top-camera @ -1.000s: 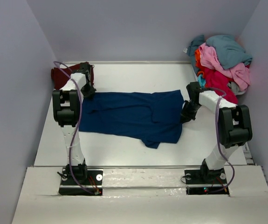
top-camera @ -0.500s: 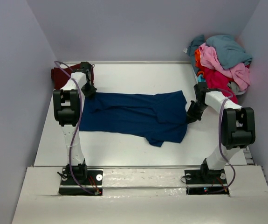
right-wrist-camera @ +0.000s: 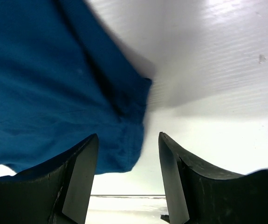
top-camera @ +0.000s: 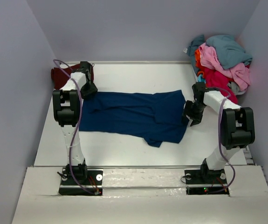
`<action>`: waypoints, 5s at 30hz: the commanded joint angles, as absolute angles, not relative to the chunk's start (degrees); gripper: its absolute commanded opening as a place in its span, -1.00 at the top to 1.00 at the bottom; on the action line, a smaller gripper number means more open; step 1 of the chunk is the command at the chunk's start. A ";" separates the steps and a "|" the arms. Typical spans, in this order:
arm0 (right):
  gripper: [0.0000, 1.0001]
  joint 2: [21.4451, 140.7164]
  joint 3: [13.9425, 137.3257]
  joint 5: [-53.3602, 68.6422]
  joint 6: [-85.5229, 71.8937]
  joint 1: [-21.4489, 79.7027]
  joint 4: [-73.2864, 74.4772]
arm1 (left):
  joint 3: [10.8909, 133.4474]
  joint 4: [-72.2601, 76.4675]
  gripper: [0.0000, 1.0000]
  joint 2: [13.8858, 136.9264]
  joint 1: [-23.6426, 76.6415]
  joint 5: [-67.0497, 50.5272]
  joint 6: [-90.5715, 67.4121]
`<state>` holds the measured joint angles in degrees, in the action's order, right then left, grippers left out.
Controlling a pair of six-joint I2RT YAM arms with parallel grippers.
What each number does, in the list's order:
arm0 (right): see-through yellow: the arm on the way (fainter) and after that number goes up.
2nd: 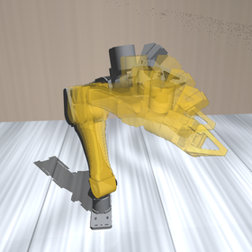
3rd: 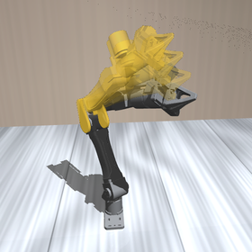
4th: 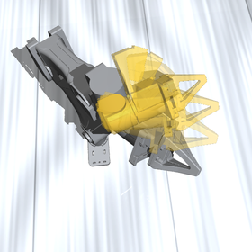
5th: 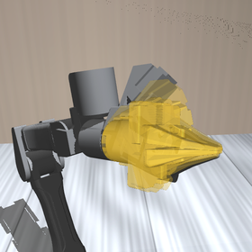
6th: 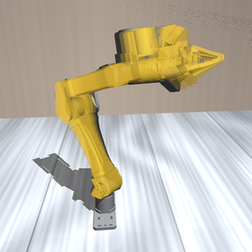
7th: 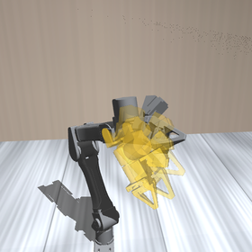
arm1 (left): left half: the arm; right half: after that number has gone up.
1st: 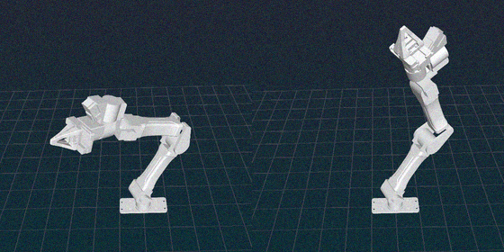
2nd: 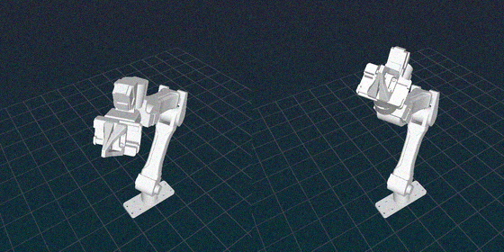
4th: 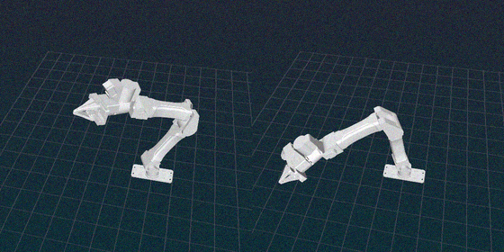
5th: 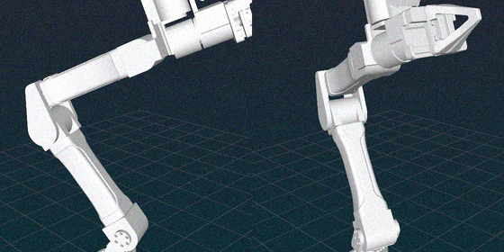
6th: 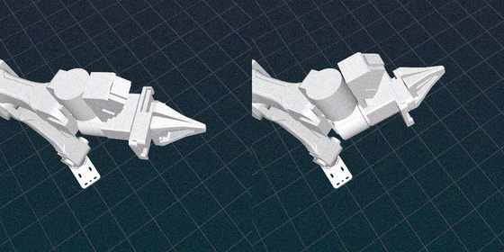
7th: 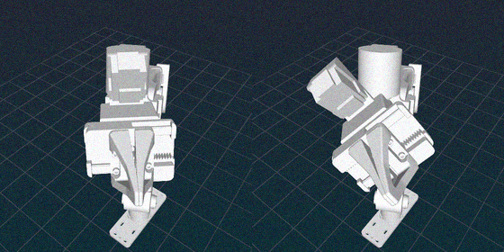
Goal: Fold and stack the t-shirts
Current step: Fold the flattened tshirt in 1/3 of the way
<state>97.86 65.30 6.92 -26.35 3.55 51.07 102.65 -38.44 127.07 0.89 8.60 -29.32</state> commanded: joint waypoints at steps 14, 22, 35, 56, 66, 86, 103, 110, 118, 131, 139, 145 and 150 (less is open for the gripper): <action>-0.21 107.03 88.23 4.13 -25.58 9.76 52.91 | 115.47 -43.50 -0.38 124.01 4.65 15.30 -26.46; -0.17 115.39 92.63 4.92 -25.84 9.76 49.23 | 117.07 -46.14 -0.37 127.88 7.03 12.92 -25.23; 0.01 123.22 99.40 3.87 -26.37 9.76 48.86 | 106.44 -43.15 -0.36 125.33 9.14 11.08 -26.02; 0.03 130.69 108.80 1.23 -25.84 7.92 53.60 | 121.20 -46.76 -0.34 138.16 6.51 7.21 -24.96; 0.03 134.82 121.37 1.93 -25.84 5.63 57.83 | 124.27 -45.88 -0.34 139.13 5.98 8.79 -23.47; 0.02 120.77 111.89 -1.14 -22.85 12.56 58.97 | 107.32 -45.17 -0.31 116.47 9.49 18.54 -26.36; 0.02 116.72 101.96 2.99 -22.94 12.57 54.49 | 77.61 -36.74 -0.27 103.54 10.02 10.29 -35.68; 0.02 115.84 99.93 3.34 -23.11 12.57 53.53 | 76.47 -35.95 -0.28 102.66 10.02 9.84 -36.04; 0.02 114.96 97.82 3.43 -23.03 12.57 53.00 | 74.80 -34.19 -0.28 103.09 10.02 8.88 -36.56; 0.02 113.91 96.15 3.95 -23.12 12.57 52.21 | 76.20 -31.11 -0.28 106.61 9.40 8.35 -35.95; 0.02 113.20 94.40 4.04 -23.29 12.57 51.59 | 77.35 -31.29 -0.22 107.93 8.35 9.31 -35.42; 0.02 113.20 94.13 4.22 -23.38 12.57 51.24 | 76.38 -31.38 -0.22 106.79 8.35 12.13 -35.86; 0.02 113.55 93.96 4.39 -23.38 12.57 50.98 | 76.55 -31.55 -0.19 106.35 7.82 13.97 -36.65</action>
